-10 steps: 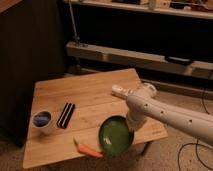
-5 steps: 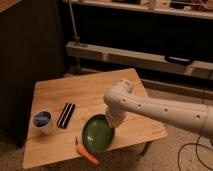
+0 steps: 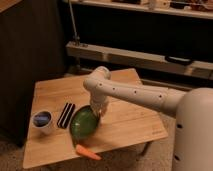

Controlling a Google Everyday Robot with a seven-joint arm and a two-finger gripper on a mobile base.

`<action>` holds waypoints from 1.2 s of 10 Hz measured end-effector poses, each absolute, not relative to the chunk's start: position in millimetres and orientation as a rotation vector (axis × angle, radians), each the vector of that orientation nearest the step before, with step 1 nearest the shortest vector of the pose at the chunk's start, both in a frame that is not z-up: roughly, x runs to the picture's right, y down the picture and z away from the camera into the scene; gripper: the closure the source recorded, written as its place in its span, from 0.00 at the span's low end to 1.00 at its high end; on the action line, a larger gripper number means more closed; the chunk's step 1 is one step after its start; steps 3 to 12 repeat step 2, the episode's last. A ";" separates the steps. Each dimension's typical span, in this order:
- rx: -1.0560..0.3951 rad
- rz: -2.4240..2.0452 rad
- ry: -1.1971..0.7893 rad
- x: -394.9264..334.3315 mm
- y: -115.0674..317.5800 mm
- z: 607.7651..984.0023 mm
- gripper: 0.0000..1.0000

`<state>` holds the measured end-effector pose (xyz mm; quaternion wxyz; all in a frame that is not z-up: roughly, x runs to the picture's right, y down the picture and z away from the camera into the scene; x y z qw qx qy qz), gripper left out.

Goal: Drag the ceramic bowl in a circle

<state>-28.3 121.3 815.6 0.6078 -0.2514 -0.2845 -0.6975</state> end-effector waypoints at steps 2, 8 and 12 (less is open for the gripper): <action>-0.630 -1.516 -0.657 2.1 107.4 838.1 0.97; -0.630 -1.516 -0.657 2.1 107.4 838.1 0.97; -0.630 -1.516 -0.657 2.1 107.4 838.1 0.97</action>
